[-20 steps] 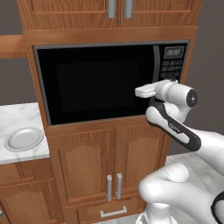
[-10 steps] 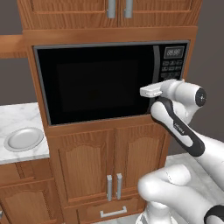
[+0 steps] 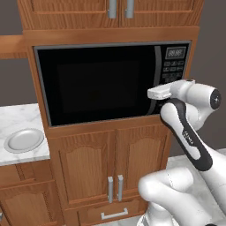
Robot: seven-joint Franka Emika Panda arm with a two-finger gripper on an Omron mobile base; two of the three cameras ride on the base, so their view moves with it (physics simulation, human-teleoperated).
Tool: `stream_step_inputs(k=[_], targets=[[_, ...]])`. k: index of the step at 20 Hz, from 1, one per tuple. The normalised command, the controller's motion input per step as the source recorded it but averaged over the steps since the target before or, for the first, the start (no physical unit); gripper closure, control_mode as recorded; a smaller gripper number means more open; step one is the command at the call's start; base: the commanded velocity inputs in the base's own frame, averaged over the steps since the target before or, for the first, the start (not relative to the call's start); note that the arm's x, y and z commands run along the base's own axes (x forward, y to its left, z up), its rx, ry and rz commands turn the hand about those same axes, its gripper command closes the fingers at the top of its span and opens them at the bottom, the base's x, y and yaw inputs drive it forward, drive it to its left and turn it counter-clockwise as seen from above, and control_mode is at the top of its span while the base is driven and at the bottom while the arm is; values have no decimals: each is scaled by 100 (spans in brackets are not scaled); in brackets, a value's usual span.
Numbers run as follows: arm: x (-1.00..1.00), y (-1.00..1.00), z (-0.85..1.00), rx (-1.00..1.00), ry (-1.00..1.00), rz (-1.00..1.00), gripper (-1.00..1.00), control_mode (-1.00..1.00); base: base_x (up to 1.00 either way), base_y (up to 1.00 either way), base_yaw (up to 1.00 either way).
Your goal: Pick the cheese from the counter and place it in the microwave. Then turn on the microwave.
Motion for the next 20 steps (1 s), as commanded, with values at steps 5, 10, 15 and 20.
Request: stream_step_inputs(k=[5,10,15,20], targets=[[-46,-15,9,0,6,0,100,-100,0,0,0],[-43,-21,8,2,3,0,100,-100,0,0,0],[-42,-23,5,4,0,0,100,-100,0,0,0],[-31,-19,1,5,0,0,100,-100,0,0,0]])
